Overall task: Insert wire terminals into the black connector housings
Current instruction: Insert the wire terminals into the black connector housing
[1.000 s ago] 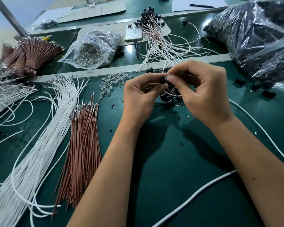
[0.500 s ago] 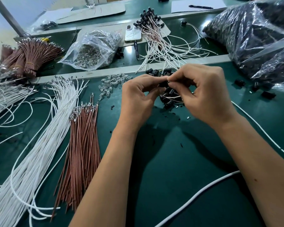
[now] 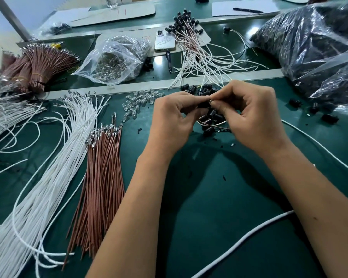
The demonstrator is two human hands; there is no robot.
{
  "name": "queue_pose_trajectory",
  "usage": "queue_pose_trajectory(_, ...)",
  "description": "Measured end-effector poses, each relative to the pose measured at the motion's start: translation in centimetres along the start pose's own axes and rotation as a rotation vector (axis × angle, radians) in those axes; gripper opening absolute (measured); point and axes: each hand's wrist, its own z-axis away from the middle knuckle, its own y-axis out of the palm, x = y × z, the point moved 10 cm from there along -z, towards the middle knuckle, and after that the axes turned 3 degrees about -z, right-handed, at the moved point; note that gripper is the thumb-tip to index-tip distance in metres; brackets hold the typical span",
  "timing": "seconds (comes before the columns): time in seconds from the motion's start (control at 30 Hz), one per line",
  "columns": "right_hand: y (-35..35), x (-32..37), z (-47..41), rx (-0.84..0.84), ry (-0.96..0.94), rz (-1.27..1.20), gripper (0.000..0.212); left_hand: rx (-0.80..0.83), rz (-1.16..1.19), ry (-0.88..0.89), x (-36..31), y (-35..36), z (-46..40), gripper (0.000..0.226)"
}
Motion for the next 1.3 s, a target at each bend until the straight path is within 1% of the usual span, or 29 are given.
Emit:
queue_pose_trajectory(0.1,0.1,-0.7,0.0,0.033,0.049,-0.113,0.01,-0.059,0.091,-0.039,0.5,-0.7,0.1,0.024)
queue_pose_trajectory(0.17,0.1,-0.5,-0.1,0.059,0.025,-0.076,0.007,-0.056,0.077,-0.023,0.4,-0.9,0.0,0.019)
queue_pose_trajectory(0.3,0.4,0.9,0.0,0.091,-0.074,0.062,0.004,-0.023,0.019,0.003,0.2,-0.8,-0.1,0.018)
queue_pose_trajectory(0.4,0.4,1.1,-0.1,0.109,-0.084,0.072,0.005,-0.018,0.016,-0.005,0.1,-0.8,0.0,0.018)
queue_pose_trajectory(0.53,0.5,0.8,-0.1,0.12,-0.074,0.019,0.005,-0.023,0.026,-0.014,0.2,-0.8,0.0,0.018)
queue_pose_trajectory(0.67,0.9,-0.1,0.0,0.121,-0.01,-0.081,0.003,-0.048,0.04,0.004,0.2,-0.8,0.0,0.017)
queue_pose_trajectory(0.73,1.0,-0.9,0.1,0.119,0.054,-0.18,0.004,-0.05,0.058,0.005,0.3,-0.5,0.1,0.015)
queue_pose_trajectory(0.83,0.8,-1.9,0.0,0.1,0.145,-0.324,0.014,-0.051,0.104,-0.025,0.8,-0.3,0.0,0.015)
queue_pose_trajectory(0.97,0.8,-2.8,0.1,0.047,0.244,-0.44,0.006,-0.063,0.151,-0.05,1.2,-0.4,0.0,0.016)
queue_pose_trajectory(1.1,1.0,-3.1,0.3,0.027,0.297,-0.471,0.002,-0.083,0.142,-0.03,0.7,-0.6,0.1,0.017)
queue_pose_trajectory(1.3,1.1,-2.8,0.3,0.06,0.278,-0.451,0.009,-0.089,0.174,-0.023,0.4,-0.4,0.1,0.019)
